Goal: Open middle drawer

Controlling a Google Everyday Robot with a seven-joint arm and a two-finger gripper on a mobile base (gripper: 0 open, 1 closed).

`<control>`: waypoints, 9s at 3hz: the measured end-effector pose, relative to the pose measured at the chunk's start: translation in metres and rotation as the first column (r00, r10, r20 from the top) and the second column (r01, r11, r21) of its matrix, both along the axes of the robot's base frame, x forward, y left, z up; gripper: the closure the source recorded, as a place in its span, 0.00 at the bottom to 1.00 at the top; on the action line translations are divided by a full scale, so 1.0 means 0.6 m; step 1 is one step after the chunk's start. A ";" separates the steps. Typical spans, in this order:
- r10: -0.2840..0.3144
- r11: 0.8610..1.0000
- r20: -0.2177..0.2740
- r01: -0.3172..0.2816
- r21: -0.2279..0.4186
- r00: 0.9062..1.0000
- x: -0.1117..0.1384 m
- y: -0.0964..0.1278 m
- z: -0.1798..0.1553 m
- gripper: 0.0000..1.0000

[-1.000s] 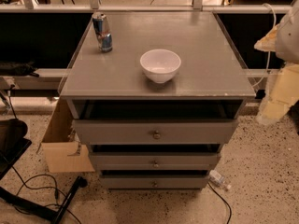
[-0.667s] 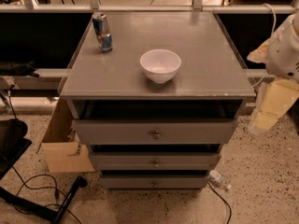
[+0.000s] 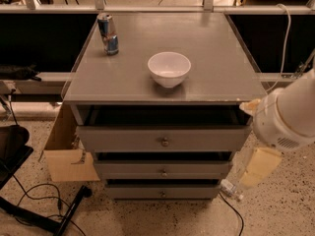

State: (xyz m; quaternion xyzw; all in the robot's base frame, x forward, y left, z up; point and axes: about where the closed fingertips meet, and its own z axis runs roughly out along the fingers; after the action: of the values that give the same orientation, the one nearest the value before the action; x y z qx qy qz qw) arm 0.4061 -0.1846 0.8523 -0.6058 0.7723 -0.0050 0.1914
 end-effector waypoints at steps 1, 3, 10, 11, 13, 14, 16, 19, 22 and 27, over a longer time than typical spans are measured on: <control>-0.007 1.000 -0.054 0.007 -0.001 0.999 -0.004 0.014 -0.158 0.00; 0.033 0.997 -0.109 -0.041 -0.072 0.994 0.032 0.030 -0.381 0.00; 0.117 0.971 -0.123 -0.139 -0.193 0.986 0.214 0.014 -0.674 0.00; 0.135 0.970 -0.132 -0.158 -0.182 0.982 0.221 0.017 -0.700 0.00; 0.098 0.962 -0.244 -0.154 -0.225 0.965 0.169 -0.022 -0.767 0.40; 0.096 0.962 -0.246 -0.154 -0.226 0.965 0.168 -0.021 -0.760 0.63; 0.093 0.954 -0.243 -0.157 -0.257 0.966 0.166 -0.031 -0.735 1.00; 0.093 0.954 -0.243 -0.157 -0.257 0.965 0.167 -0.031 -0.708 1.00; 0.072 0.935 -0.342 -0.183 -0.305 0.937 0.080 -0.065 -0.646 1.00; 0.151 0.930 -0.392 -0.265 -0.256 0.908 0.055 -0.050 -0.648 0.03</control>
Offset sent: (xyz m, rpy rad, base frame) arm 0.0196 0.0184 -0.2760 -0.0710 0.1220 0.0250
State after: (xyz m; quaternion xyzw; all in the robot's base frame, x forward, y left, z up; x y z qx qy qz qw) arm 0.4390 -0.2148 0.4635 -0.6980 0.7142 0.0099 -0.0514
